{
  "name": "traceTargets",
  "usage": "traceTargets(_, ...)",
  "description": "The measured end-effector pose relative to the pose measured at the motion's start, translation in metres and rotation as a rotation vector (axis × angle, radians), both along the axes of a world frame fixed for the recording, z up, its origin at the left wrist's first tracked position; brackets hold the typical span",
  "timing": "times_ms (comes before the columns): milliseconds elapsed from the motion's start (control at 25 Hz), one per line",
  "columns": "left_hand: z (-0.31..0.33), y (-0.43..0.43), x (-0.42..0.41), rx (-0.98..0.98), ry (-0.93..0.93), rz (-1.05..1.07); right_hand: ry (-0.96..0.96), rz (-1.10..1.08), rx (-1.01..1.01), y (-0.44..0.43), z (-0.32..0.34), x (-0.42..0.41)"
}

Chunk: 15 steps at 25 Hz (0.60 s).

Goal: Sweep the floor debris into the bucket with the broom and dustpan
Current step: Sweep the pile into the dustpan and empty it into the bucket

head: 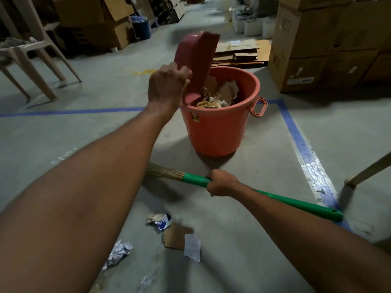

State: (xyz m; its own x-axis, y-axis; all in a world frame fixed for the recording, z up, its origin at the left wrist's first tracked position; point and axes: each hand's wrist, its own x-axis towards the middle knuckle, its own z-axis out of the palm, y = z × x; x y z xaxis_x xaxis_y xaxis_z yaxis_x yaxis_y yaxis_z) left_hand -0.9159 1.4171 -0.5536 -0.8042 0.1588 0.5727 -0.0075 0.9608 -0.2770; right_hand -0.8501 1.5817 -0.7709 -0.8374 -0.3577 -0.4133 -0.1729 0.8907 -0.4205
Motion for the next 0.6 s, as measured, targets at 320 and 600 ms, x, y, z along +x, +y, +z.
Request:
traceTargets(320,-0.076,-0.143,0.148,0.633,0.203,0.365,0.014,0.1,-0.02,-0.045,0.01,0.033)
traceTargets(600,-0.153,-0.29,0.361,0.921,0.424,0.834,0.0,0.264,-0.051,-0.133,-0.005,0.075)
